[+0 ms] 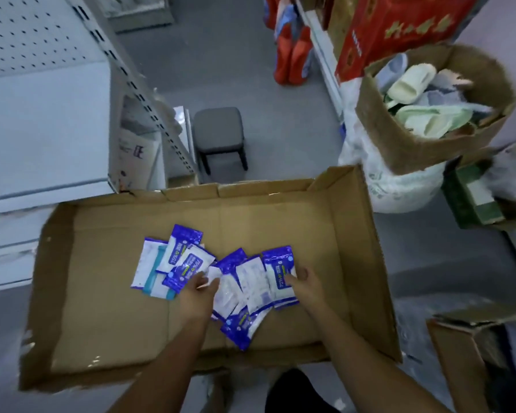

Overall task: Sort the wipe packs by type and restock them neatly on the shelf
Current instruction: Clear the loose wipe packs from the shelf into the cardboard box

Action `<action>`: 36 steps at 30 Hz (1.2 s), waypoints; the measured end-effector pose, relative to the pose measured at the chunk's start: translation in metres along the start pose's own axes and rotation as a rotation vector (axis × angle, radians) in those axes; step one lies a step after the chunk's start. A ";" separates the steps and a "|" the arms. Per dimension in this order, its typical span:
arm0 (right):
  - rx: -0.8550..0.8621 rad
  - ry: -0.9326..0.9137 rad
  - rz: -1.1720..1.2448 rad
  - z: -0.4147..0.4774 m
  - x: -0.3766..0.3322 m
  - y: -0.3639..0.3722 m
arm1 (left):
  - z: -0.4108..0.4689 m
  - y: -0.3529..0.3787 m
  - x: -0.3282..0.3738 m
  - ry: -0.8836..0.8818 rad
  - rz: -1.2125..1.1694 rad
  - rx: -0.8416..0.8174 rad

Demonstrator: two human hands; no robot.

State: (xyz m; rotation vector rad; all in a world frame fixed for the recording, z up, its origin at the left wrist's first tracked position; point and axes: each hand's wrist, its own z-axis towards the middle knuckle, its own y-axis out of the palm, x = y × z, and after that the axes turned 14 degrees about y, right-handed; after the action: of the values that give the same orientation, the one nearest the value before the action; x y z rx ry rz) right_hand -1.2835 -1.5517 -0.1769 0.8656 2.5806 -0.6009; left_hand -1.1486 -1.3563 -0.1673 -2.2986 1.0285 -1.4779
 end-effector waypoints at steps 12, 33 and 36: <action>-0.422 -0.532 -0.252 -0.171 -0.083 0.153 | -0.064 -0.206 -0.032 0.343 -0.308 0.218; -0.888 -0.752 -0.552 -0.466 -0.011 0.605 | -0.106 -0.638 -0.262 0.410 -0.691 0.629; -0.912 -0.749 -0.540 -0.479 -0.021 0.670 | -0.081 -0.690 -0.282 0.411 -0.665 0.682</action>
State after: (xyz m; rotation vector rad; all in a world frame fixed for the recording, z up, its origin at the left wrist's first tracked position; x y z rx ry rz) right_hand -0.9359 -0.8404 0.0513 -0.3205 1.9816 0.1602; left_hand -0.9879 -0.6516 0.0333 -1.9144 -0.2528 -2.1584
